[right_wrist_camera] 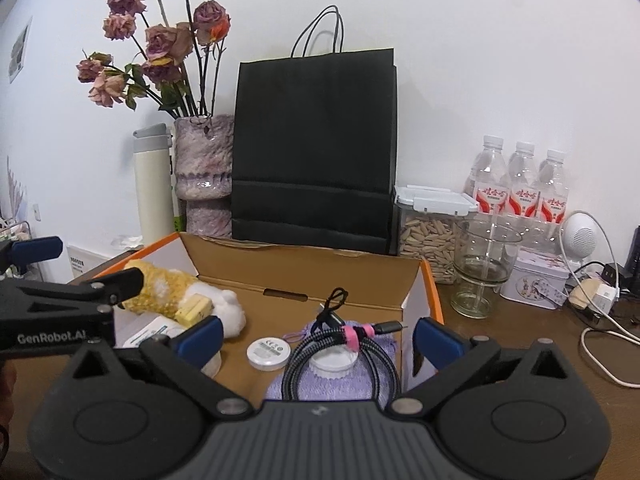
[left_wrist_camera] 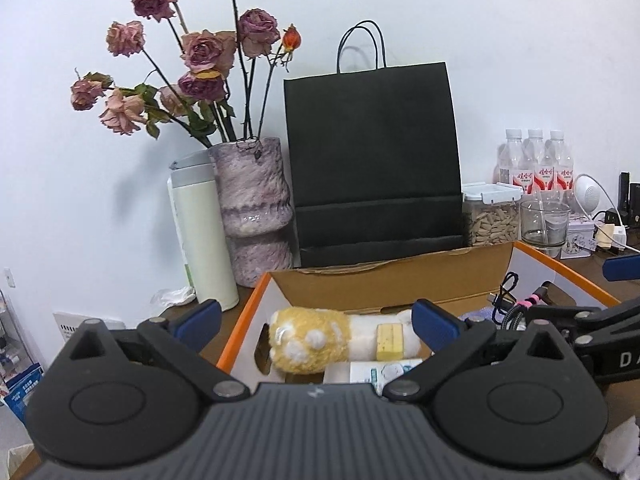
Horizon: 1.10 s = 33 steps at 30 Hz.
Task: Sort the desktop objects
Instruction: 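Move both grippers back to the white cap and tissue on the table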
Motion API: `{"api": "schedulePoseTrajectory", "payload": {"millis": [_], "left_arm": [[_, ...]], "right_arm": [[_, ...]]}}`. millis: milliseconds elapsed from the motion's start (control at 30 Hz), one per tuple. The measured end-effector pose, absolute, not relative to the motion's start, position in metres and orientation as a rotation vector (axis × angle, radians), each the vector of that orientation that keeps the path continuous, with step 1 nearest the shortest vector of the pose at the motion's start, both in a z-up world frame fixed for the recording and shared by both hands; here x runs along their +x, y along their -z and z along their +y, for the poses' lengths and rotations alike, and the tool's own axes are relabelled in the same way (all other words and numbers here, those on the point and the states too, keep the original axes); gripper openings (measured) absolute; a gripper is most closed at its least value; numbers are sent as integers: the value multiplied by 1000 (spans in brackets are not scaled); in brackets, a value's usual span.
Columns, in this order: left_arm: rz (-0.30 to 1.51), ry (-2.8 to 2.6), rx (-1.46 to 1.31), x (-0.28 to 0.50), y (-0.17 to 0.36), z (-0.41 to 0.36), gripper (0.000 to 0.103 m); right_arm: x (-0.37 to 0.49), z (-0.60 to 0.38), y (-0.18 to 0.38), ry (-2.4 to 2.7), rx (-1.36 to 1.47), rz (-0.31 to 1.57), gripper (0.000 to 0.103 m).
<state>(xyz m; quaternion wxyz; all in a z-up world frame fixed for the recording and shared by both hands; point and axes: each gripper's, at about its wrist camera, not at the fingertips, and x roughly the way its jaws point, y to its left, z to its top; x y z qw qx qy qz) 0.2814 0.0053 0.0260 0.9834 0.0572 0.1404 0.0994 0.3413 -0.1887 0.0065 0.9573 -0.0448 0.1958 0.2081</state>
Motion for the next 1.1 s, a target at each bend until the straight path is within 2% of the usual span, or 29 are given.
{"api": "schedulePoseTrajectory", "payload": {"millis": [1100], "left_arm": [[439, -206, 75, 228, 1, 21, 103]], "right_arm": [[272, -203, 9, -357, -188, 479, 103]]}}
